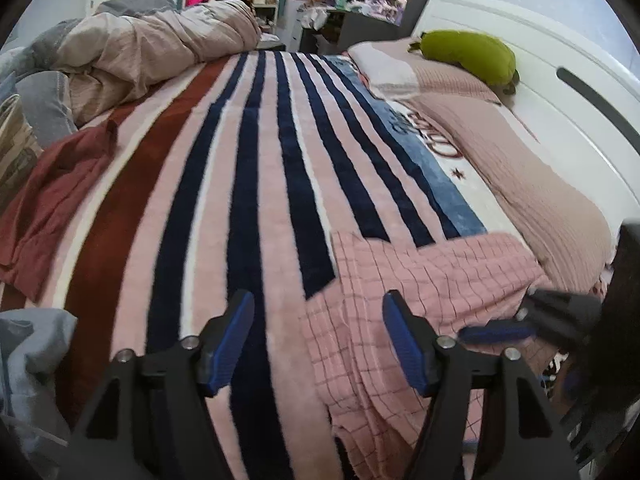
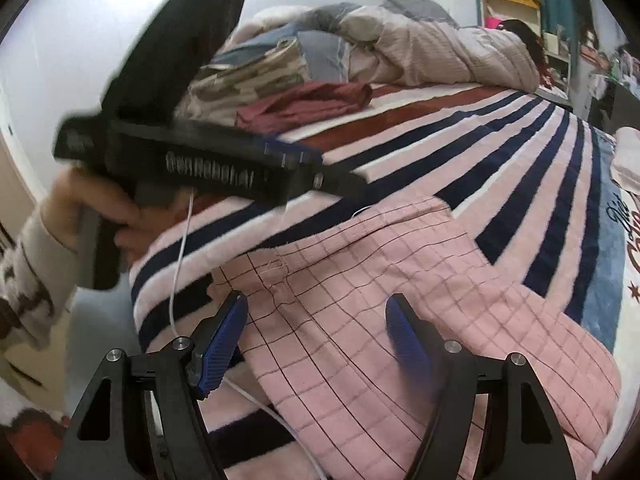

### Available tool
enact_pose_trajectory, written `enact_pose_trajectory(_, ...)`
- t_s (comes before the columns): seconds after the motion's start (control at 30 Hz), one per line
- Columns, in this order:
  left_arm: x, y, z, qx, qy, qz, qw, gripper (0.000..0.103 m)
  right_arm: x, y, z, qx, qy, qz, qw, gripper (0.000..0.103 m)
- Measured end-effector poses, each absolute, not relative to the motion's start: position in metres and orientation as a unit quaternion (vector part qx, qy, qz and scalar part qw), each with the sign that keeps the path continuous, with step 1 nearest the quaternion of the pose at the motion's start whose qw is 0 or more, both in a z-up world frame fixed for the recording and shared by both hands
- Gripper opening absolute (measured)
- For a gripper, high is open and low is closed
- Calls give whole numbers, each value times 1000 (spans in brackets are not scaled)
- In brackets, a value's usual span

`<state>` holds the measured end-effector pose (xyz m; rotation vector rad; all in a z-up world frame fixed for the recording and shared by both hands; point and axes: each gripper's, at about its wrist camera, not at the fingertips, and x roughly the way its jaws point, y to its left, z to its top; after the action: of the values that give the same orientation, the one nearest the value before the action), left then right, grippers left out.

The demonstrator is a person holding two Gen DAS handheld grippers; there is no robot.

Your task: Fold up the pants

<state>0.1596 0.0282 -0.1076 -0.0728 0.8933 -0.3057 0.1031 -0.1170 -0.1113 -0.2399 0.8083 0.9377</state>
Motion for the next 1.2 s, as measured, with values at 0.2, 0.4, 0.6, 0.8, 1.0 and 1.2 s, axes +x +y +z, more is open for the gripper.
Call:
enact_pose_trajectory(0.2,156,18,-128,-26,454,-159,876,64,104,-171,-96,-86,371,367,849,69)
enact_pose_trajectory(0.4,169,17,-141,-67,473,-165,863,64,124,-267,-94,-10,387,214,897,73)
enact_pose_trajectory(0.6,178,10,-156,-105,491,-183,845,64,133,-314,-127,62,440,174,879,73)
enact_pose_trajectory(0.8,185,-3,-168,-125,507,-210,827,52,139,-320,-157,122,475,210,845,73)
enact_pose_trajectory(1.0,186,-13,-160,-108,501,-219,830,23,145,-299,-164,131,485,244,830,36)
enact_pose_trajectory(1.2,182,-13,-124,-89,462,-221,854,16,144,-285,-139,102,459,234,851,24)
